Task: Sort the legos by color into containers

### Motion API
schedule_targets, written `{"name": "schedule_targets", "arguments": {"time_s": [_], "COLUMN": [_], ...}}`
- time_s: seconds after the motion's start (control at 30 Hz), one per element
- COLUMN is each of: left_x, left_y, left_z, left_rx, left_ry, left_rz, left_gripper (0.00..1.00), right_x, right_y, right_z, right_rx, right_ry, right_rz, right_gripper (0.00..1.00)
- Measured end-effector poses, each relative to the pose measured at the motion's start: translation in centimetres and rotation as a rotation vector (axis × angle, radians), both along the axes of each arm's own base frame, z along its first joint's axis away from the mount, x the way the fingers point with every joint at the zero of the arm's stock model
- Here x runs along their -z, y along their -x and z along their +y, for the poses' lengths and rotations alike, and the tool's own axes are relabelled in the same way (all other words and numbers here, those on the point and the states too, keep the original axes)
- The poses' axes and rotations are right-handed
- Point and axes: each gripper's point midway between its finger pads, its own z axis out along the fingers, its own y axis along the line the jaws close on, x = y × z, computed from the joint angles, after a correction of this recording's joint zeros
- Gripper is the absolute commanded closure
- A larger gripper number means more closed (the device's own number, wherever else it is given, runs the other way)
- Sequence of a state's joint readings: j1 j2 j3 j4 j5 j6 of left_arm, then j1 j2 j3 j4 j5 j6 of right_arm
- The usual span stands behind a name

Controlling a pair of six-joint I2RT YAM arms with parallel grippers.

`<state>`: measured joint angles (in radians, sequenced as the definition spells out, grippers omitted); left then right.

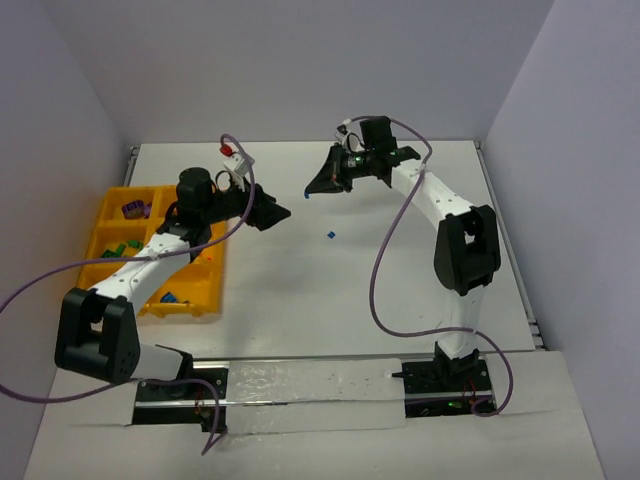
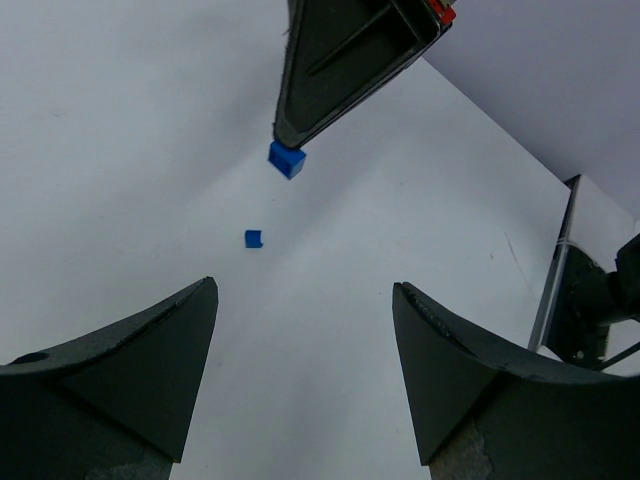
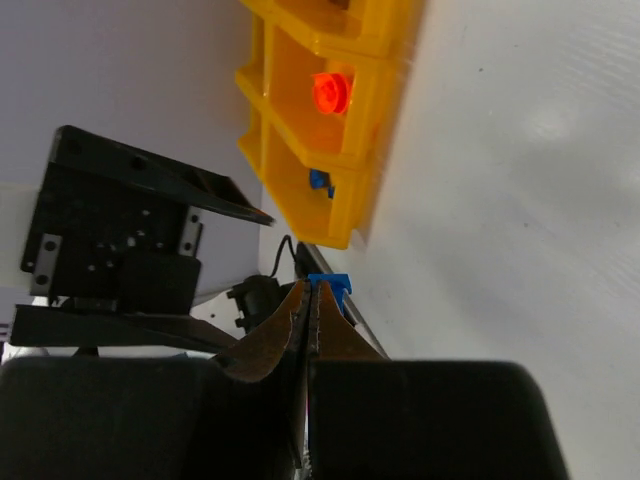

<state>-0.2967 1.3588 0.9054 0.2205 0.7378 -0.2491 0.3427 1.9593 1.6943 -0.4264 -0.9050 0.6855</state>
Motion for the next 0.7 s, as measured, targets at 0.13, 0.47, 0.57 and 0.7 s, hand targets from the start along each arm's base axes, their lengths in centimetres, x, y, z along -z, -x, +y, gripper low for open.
{"name": "schedule_targets", "arguments": {"time_s": [0.13, 0.47, 0.57, 0.7], "left_x": [0.6, -1.4, -1.6, -1.3], "left_y": [-0.3, -2.7, -3.1, -3.7], "left_z": [-2.2, -4.4, -4.8, -5.2], "left_rx": [0.029, 0.014, 0.014, 0.011], "left_ry": [0.015, 0.035, 0.033, 0.019], "left_rz": [0.034, -0.022, -0.032, -0.039], "left_gripper": [0.2, 0.22, 0.24, 0.26], "right_x": [-0.8, -1.6, -1.8, -1.8], "right_y": [0.6, 1.0, 1.1, 1.3], "right_z": [1.2, 2.0, 2.1, 2.1], "right_rx": [-0.025, -0.05, -0.059, -0.07], "right_ry": [-0.037, -0.077, -0.088, -0.098], "right_rz": [0.009, 0.013, 0.01, 0.011], "right_gripper": [1.0, 1.0, 1.0, 1.0]}}
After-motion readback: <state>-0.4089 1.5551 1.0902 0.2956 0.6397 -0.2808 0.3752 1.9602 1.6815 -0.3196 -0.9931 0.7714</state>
